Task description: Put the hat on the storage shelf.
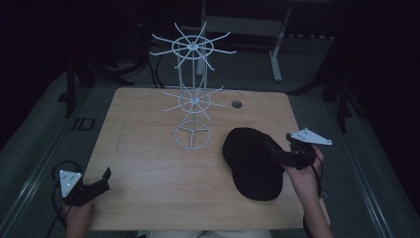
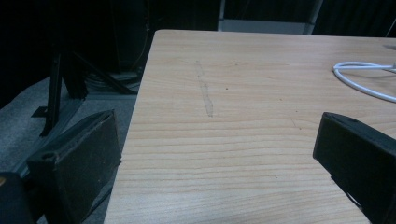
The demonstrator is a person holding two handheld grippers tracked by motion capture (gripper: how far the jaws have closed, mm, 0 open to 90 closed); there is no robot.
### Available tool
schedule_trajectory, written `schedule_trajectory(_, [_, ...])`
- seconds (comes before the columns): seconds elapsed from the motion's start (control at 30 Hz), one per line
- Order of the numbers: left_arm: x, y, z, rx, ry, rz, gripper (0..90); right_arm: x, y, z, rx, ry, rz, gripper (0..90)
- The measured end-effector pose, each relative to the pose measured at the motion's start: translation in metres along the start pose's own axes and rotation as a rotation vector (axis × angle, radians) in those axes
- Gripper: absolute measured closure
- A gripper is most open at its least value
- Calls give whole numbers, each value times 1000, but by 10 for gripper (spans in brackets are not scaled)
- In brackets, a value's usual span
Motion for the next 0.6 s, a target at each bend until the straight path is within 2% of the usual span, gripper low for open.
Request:
schedule_trajectory(0.1, [0,0,0,0,0,1,14,7,15,0,20,-13,-8,140])
schedule_trajectory(0.33, [0,0,0,1,0,3,14,13,50,-1,79,14,-10,138])
schedule_trajectory(0.37, [0,0,0,1,0,3,14,14,57,0,97,17,-24,143])
schedule_trajectory(0.43, [0,0,0,1,1,4,14,13,66,1,125,4,-13,203])
schedule_trajectory(0.6, [-1,0,0,-1,3,5,14,9,86,6,188,6,9,223])
Point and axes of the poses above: each handheld gripper's, and its own axes: y roughly forward along the jaws, z roughly out of its underside, x roughly to its left, the point moved 5 cm from there along y, roughly forward along the jaws, and after that the axes turned 8 degrees about -x, right-handed, at the moved point
